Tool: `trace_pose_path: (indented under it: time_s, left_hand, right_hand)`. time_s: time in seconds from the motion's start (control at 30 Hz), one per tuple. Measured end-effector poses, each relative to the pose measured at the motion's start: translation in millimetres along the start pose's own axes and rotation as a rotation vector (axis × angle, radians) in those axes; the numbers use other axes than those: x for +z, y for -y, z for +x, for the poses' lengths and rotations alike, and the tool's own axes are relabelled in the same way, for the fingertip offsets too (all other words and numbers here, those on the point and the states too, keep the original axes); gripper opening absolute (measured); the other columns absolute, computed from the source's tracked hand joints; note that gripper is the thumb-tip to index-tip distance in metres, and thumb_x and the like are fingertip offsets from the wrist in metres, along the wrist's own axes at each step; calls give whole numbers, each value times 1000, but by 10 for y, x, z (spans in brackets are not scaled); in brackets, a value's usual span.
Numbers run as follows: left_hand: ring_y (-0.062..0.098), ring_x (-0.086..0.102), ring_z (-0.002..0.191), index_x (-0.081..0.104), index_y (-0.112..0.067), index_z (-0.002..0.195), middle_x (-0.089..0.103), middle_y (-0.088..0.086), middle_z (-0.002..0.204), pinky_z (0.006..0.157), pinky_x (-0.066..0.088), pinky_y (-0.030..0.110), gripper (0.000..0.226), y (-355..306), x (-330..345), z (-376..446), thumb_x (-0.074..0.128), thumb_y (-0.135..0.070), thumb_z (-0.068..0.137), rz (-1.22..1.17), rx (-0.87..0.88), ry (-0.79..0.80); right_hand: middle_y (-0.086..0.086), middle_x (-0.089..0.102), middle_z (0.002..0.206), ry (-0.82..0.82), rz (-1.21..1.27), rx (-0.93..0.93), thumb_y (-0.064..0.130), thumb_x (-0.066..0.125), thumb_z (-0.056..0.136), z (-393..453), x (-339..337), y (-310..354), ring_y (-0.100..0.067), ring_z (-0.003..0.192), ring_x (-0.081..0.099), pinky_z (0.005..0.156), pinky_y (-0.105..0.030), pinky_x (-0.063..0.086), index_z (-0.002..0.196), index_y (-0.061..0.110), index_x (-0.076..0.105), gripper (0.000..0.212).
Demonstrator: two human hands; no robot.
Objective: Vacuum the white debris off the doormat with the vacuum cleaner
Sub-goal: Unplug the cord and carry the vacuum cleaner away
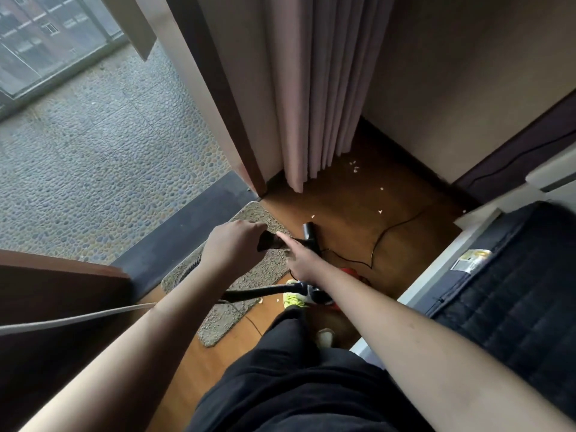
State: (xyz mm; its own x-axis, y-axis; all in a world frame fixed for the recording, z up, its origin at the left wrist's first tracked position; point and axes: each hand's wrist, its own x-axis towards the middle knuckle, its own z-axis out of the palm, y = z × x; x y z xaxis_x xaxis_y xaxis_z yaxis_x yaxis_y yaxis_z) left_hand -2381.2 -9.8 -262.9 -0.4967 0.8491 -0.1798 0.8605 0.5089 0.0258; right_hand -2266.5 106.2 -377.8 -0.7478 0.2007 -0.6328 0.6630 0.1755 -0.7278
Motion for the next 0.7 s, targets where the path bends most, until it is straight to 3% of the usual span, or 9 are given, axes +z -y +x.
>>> trace_pose_path:
  time_s: [0.03,0.07,0.13,0.17,0.23,0.27,0.37,0.53,0.7]
  left_hand:
    - [22,61,70,63,-24,87,65,-5,78,51,35,27,11,-43,-17,67,63,-35,86,0,21,-5]
    - [22,62,71,63,-23,88,65,-4,78,52,35,27,11,-85,-30,146,62,-35,87,7,50,-11]
    - [21,63,75,63,-23,92,67,-4,82,55,35,27,11,-176,-57,303,61,-33,87,27,116,-16]
    - [21,63,78,64,-24,94,68,-4,85,56,38,27,12,-220,-70,381,60,-33,87,33,150,-17]
    - [19,65,79,65,-25,98,69,-5,88,58,42,28,14,-310,-86,531,60,-32,88,37,210,-20]
    - [19,65,78,66,-26,99,69,-6,88,58,44,28,13,-349,-90,599,61,-32,88,32,236,-25]
    - [16,66,79,68,-28,102,70,-8,91,62,48,28,15,-418,-72,800,61,-34,89,24,316,-58]
    - [17,68,88,68,-29,112,72,-8,102,70,56,33,26,-340,-57,1173,59,-33,88,6,392,-50]
    - [16,68,91,69,-30,110,71,-8,104,74,55,34,27,-84,-140,1551,61,-35,85,-3,413,-15]
  right_hand:
    - [5,46,127,-7,12,-5,-1,36,99,-9,-48,-15,-14,83,57,83,-35,47,155,41,18,72]
    - [3,42,140,-19,12,-19,-1,36,99,-14,-98,-34,-21,88,61,81,-36,48,155,41,17,73]
    - [-6,26,159,-44,-4,-52,-4,36,99,-27,-213,-94,-36,119,56,96,-39,50,156,36,15,73]
    - [-14,27,159,-48,-15,-51,-5,37,99,-40,-275,-125,-38,125,52,100,-33,48,157,31,13,72]
    - [-29,40,147,-57,-37,-37,-7,38,99,-80,-400,-177,-41,124,52,88,-13,46,158,19,11,69]
    - [-30,46,142,-83,-35,-27,-7,38,99,-78,-451,-207,-42,122,53,85,-14,46,158,17,11,69]
    - [-14,46,149,-176,-75,4,1,41,99,-60,-593,-251,-34,118,60,94,-36,48,158,29,11,72]
    - [-1,32,159,-222,12,36,2,43,99,63,-778,-234,-18,131,52,101,-37,49,155,40,18,72]
    - [-4,51,146,-247,41,75,15,47,94,471,-869,-211,-19,106,68,89,-42,57,143,64,17,75]
